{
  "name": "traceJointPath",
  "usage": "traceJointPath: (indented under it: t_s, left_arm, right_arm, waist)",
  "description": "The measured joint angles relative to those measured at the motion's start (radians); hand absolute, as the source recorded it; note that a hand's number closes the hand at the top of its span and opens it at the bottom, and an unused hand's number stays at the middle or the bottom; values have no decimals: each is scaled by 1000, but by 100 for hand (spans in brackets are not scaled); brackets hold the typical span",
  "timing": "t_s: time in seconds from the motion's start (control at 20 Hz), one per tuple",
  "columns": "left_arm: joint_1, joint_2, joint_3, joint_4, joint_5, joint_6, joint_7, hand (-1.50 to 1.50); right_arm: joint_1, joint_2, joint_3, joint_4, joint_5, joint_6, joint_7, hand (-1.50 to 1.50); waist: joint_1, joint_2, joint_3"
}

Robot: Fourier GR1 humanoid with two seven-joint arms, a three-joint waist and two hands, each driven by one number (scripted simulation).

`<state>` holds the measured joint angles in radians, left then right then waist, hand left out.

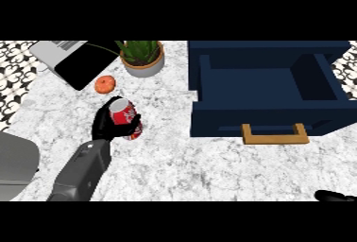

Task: Pick up the can, place it into the drawer and close the drawer

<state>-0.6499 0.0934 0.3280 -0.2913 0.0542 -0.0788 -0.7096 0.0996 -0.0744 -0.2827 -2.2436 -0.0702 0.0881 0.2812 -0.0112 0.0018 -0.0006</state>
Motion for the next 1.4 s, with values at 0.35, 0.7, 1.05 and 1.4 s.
traceJointPath:
  t_s: [0.35,0.7,1.05,1.4]
  left_arm:
    - [-65,-66,-61,-136,6,68,146,150]
    - [-123,-88,-188,-355,40,135,365,150]
    - [-203,-92,-311,-550,120,241,593,150]
    - [-357,-93,-393,-629,126,358,782,150]
  right_arm:
    - [6,-1,-11,-11,2,-2,9,-150]
    - [2,-11,-23,-12,3,-3,21,-150]
    - [9,-11,-32,-35,-9,-1,28,-150]
    - [-22,-19,-29,-28,0,-10,44,-150]
  waist:
    - [11,-5,1]
    - [14,-9,1]
    - [7,-8,1]
    - [2,-4,1]
